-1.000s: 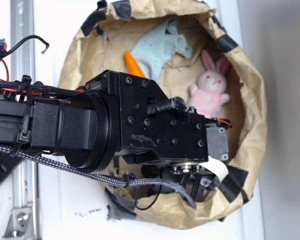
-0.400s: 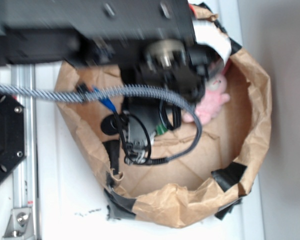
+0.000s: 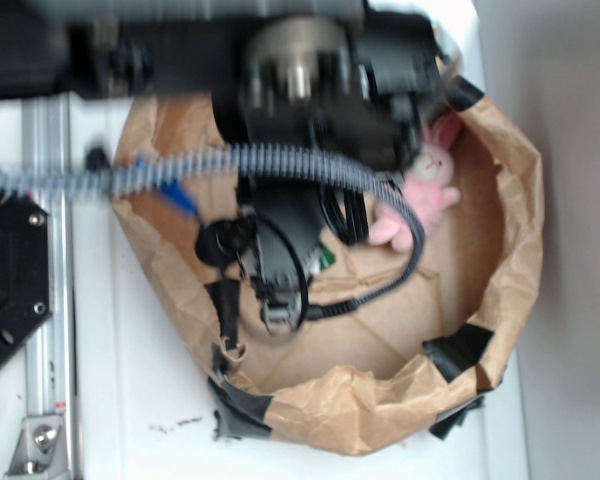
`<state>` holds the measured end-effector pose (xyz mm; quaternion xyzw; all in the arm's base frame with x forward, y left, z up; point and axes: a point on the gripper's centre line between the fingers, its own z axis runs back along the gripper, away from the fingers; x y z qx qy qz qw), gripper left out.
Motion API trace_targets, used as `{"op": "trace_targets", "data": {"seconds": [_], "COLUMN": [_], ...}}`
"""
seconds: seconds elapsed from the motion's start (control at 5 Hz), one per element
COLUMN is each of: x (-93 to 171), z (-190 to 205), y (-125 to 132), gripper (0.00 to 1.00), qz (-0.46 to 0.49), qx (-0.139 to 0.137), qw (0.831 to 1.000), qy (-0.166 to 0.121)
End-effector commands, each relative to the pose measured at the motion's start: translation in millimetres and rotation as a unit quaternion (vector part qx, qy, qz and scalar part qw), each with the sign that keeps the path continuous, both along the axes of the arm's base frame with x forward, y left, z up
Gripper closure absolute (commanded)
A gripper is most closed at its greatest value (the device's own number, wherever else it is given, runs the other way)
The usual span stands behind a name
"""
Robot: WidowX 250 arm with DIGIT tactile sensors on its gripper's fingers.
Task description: Grab the black box.
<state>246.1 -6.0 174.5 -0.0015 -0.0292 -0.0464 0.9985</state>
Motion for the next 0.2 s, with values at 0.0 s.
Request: {"op": "trace_targets", "data": {"seconds": [0.0], "x": [7.9], "z": [-0.7], "y": [-13.9], "gripper": [1.00], "qz": [-0.001], "qx": [0.023], "qw": [0.999], "qy": [-0.027]}}
